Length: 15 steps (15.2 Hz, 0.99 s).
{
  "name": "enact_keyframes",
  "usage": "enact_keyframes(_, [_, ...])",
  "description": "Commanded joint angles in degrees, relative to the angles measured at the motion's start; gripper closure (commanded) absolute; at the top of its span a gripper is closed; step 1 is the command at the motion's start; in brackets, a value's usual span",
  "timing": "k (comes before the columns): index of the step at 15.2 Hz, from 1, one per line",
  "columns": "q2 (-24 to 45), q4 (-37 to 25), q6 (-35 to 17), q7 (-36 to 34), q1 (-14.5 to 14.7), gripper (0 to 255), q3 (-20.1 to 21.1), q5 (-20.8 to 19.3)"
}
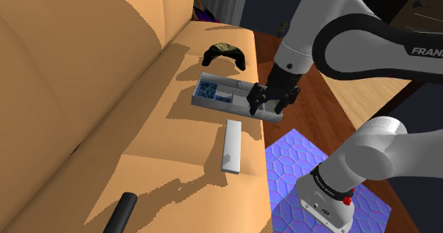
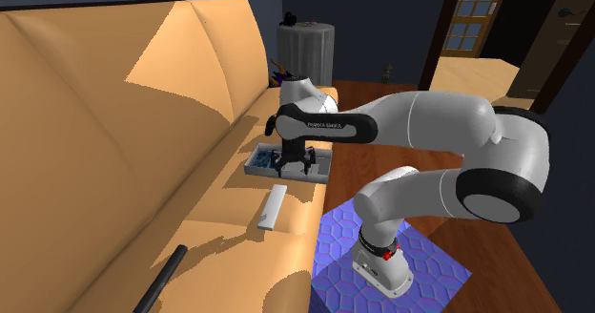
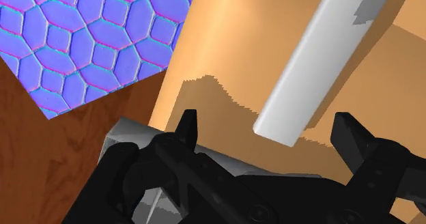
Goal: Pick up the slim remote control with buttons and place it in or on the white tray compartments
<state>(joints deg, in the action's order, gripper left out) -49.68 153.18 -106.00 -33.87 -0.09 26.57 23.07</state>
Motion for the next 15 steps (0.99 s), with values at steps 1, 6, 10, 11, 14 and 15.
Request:
enact_keyframes(1, [3.0,0.0,-3.4,-4.6,-0.5,0,4.2,2.0])
enact_keyframes(6, [11.9,-1.1,-12.1,-15.6,-3.3,0,15.0,5.2])
enact_keyframes(10, [16.9,-1.8,-16.7,-20.4,-5.6,0,20.2,5.6])
enact_keyframes(11, [17.4,-1.4,-17.7,-20.4,-5.8,0,20.7,5.7])
enact_keyframes(14, [19.3,-0.2,-20.7,-20.5,-6.3,0,22.2,6.1])
enact_keyframes(15, [19.9,0.1,-21.8,-20.6,-6.5,0,22.8,6.2])
